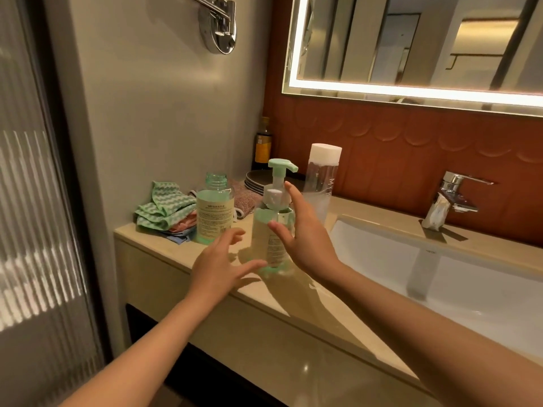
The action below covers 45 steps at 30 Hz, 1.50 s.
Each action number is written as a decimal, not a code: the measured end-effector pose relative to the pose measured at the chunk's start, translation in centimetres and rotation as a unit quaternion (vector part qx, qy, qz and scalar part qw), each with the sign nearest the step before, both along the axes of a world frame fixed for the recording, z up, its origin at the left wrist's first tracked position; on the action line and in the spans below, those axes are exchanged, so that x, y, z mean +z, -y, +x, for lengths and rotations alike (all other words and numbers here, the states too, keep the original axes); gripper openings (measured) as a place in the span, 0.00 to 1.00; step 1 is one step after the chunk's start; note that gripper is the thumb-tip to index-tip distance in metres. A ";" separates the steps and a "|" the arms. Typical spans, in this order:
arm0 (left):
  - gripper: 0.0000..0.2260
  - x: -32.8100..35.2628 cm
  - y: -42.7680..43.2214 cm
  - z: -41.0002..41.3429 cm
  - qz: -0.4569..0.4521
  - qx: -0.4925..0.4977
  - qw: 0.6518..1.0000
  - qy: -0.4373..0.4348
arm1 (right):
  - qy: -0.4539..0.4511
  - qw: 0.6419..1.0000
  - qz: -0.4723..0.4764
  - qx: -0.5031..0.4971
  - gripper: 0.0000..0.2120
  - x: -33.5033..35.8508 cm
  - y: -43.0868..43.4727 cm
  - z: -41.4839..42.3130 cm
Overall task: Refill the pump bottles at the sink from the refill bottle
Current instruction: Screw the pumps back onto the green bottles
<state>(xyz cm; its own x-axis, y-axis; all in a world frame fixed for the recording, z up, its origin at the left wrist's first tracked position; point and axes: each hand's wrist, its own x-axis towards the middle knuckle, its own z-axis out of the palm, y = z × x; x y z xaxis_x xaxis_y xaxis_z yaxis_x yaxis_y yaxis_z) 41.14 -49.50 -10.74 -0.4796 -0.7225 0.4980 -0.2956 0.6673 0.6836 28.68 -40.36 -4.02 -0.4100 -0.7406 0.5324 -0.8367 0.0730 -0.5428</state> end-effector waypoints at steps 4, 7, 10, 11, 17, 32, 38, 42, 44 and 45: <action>0.21 -0.6 1.9 2.2 -0.003 0.103 0.982 -0.159 | -0.031 0.999 -0.010 -0.040 0.36 -0.7 3.9 0.0; 0.21 0.0 3.6 2.1 -0.008 0.139 0.971 -0.193 | -0.013 0.999 -0.012 -0.042 0.33 -1.1 6.2 -0.2; 0.27 0.8 5.3 1.3 0.023 0.124 0.973 -0.195 | 0.061 0.992 -0.053 -0.098 0.26 -1.6 7.4 -1.5; 0.28 1.2 5.5 1.0 0.032 0.112 0.973 -0.197 | 0.078 0.986 -0.064 -0.134 0.25 -1.5 7.2 -2.3; 0.38 2.1 7.8 -1.0 0.069 0.086 0.972 -0.210 | 0.074 0.966 0.125 -0.214 0.23 -1.4 8.3 -7.6; 0.37 1.9 7.1 -0.4 0.075 0.026 0.983 -0.166 | 0.018 0.964 0.241 -0.113 0.15 -1.8 8.9 -8.5; 0.36 2.1 1.9 0.3 0.073 0.014 0.984 -0.161 | 0.007 0.965 0.244 -0.099 0.20 -2.2 4.7 -6.9; 0.37 2.1 -1.6 -0.3 0.074 -0.002 0.987 -0.140 | 0.062 0.976 0.178 -0.107 0.19 -1.5 2.0 -6.0; 0.36 2.1 -2.9 -0.9 0.083 -0.012 0.988 -0.129 | 0.135 0.980 0.111 -0.092 0.20 0.0 0.5 -5.8; 0.36 2.1 -3.5 -1.2 0.089 -0.020 0.988 -0.126 | 0.174 0.979 0.071 -0.077 0.20 0.9 -0.2 -5.7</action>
<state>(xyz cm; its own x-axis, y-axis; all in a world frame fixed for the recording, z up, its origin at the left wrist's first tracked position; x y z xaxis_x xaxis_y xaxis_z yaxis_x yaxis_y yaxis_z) 39.91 -46.00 -8.60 -0.3857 -0.7924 0.4726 -0.0772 0.5381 0.8393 22.99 -40.14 -3.12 -0.6608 -0.7121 0.2374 -0.5760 0.2782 -0.7687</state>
